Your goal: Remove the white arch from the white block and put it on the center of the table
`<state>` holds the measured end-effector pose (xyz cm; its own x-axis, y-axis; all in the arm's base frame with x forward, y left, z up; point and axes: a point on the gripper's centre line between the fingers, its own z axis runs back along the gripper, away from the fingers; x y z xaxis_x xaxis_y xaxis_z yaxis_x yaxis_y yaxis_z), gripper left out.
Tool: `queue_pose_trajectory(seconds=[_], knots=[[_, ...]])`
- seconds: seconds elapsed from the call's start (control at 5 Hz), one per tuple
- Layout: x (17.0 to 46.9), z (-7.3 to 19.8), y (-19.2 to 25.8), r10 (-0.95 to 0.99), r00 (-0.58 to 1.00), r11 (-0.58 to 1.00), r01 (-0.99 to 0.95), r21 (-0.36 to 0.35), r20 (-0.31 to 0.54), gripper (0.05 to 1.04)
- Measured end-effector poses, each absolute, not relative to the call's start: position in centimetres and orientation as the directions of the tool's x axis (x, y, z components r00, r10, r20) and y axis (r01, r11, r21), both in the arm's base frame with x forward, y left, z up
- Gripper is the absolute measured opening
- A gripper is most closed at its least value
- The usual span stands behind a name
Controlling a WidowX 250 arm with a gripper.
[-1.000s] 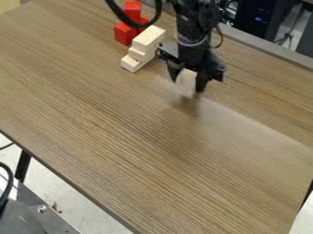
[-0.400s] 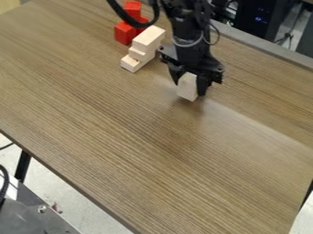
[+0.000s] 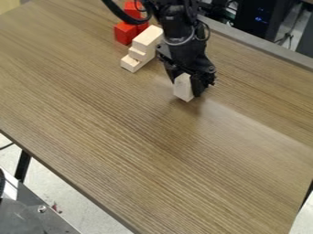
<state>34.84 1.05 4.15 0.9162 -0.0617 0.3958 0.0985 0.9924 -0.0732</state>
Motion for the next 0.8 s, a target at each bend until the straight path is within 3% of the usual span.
queue_pose_trajectory(seconds=[0.2,0.4,0.6,0.8], knots=[[34.7,4.0,1.5,-0.066,0.921,0.995,0.088,-0.040,0.384,0.955],[34.5,3.9,1.5,-0.054,0.923,0.996,0.079,-0.051,0.382,1.001],[34.6,5.5,1.2,-0.049,0.909,0.994,0.084,-0.068,0.413,0.999],[34.2,9.2,2.7,0.001,0.868,0.993,0.056,-0.099,0.496,0.999]])
